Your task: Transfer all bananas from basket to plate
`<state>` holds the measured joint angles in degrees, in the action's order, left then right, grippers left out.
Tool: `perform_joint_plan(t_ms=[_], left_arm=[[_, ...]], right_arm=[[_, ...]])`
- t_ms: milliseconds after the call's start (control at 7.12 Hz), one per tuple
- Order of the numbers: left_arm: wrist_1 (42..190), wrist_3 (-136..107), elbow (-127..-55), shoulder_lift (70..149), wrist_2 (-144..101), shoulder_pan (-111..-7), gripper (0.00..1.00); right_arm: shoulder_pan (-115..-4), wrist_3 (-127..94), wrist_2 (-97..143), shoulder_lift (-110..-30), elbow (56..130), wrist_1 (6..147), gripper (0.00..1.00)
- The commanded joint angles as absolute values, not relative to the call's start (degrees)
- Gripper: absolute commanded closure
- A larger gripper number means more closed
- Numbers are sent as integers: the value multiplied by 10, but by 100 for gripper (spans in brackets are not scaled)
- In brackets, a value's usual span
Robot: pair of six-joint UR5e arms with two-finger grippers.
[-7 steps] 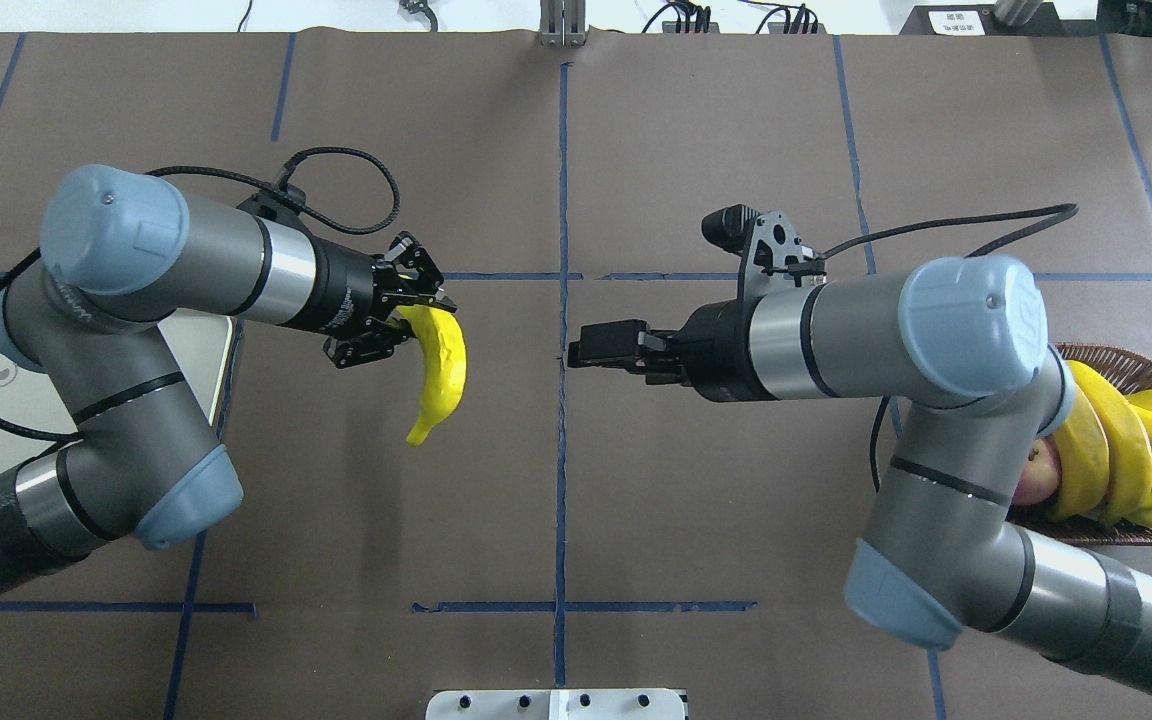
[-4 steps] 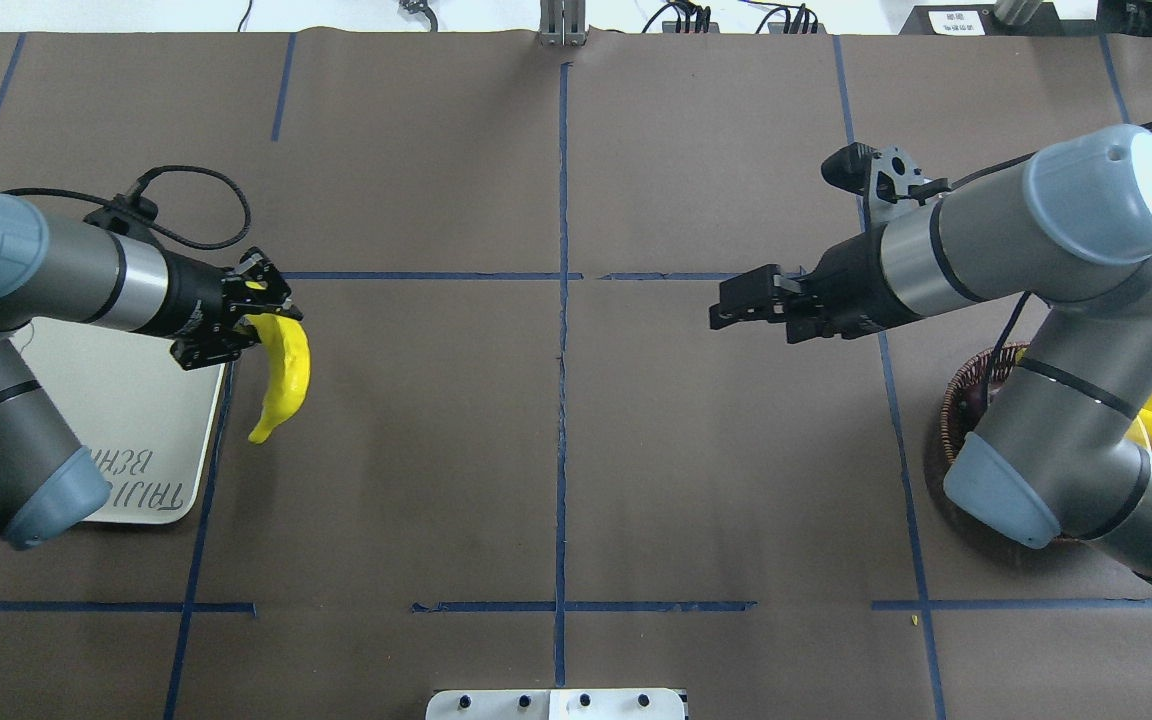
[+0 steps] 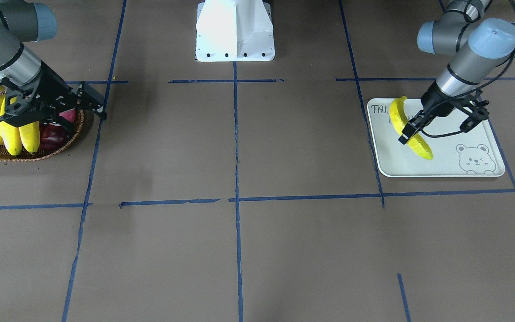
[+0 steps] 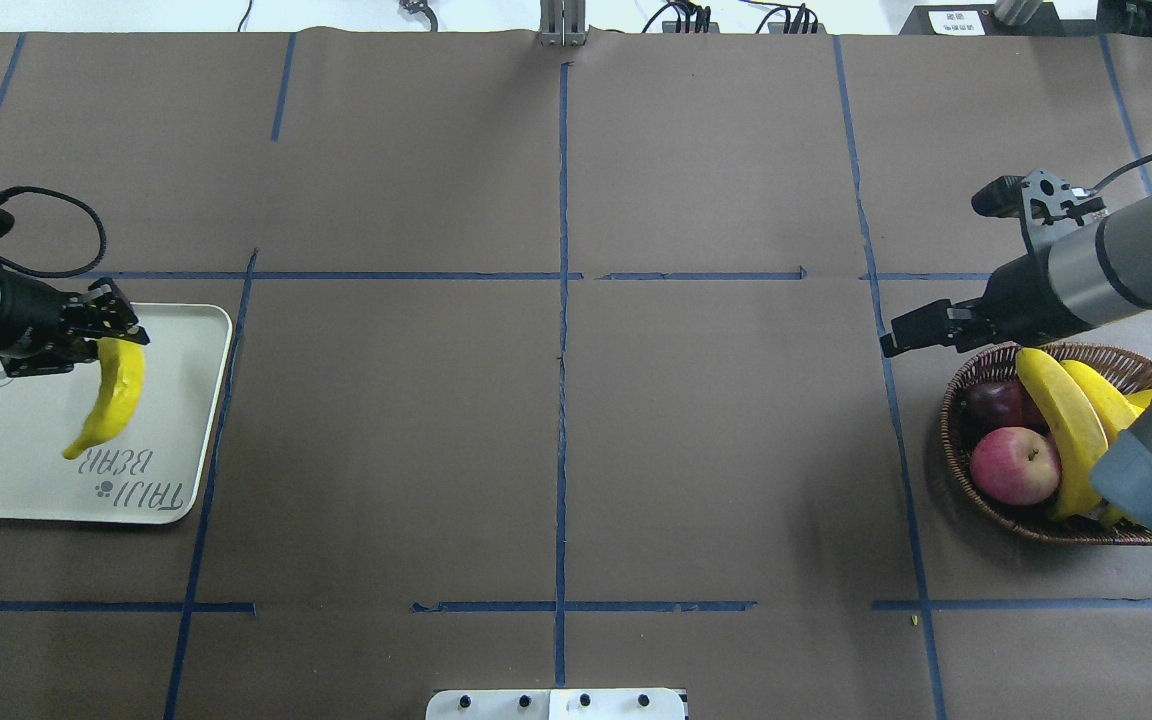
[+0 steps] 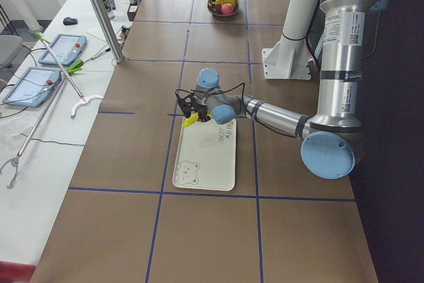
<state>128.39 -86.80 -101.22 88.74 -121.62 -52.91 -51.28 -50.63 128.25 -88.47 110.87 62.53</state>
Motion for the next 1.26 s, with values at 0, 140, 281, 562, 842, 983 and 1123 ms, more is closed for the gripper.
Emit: perform_joint_plan(t_ms=[0,140,281,562,842,983,1123], left_arm=[[1283,-666,-958,863,-1297,-625,100],[1285,-573,-908,863,-1303,-651,100],[1286,-505,-864,866,-1303,-663,100],[1287,-499,-843,867,-1302,-665,97],[1295,-504,-832,869,-1299,-664,80],[1334,-504,-804,871,-1298,-664,62],[1366,-504,-785,871,-1299,-664,47]], right_arm=[[-560,-427,1305,-936,1109,627,0],[-582,-387,1312,-942,1110,652,0],[-597,-348,1312,-941,1121,685,0],[-596,-344,1312,-940,1126,694,0],[-595,-345,1311,-936,1127,695,0],[-595,-345,1311,-936,1128,695,0],[-595,-345,1312,-936,1130,695,0]])
